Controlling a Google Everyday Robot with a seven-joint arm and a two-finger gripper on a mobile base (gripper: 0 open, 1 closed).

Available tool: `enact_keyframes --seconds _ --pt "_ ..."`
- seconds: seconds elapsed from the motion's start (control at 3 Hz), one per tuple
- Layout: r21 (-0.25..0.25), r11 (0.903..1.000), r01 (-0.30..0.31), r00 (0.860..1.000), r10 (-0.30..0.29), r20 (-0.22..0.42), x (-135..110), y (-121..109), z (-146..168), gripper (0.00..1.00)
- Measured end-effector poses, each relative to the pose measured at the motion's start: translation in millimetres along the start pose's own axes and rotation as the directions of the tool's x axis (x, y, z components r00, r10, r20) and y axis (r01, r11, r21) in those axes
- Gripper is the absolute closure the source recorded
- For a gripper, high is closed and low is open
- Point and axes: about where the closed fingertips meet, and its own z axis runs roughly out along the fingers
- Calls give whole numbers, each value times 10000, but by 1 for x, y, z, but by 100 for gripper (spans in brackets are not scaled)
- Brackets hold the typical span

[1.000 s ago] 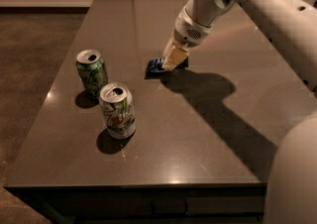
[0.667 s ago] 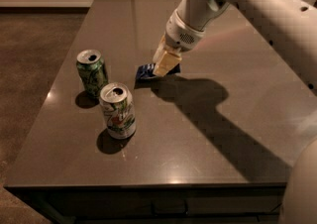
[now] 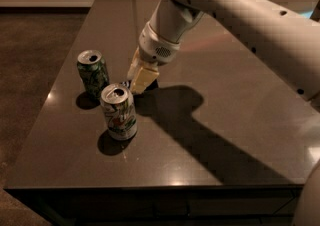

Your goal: Move rxbar blueberry near green can

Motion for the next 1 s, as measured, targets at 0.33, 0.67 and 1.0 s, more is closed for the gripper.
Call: enact_keyframes --seconds 0.33,0.67,1.0 --pt "-155 9991 391 9992 -390 54 -19 3 11 59" --pt "-155 9984 541 9985 -541 27 -27 -2 16 36" --pt "47 9987 511 9987 -511 -6 -25 -12 15 13"
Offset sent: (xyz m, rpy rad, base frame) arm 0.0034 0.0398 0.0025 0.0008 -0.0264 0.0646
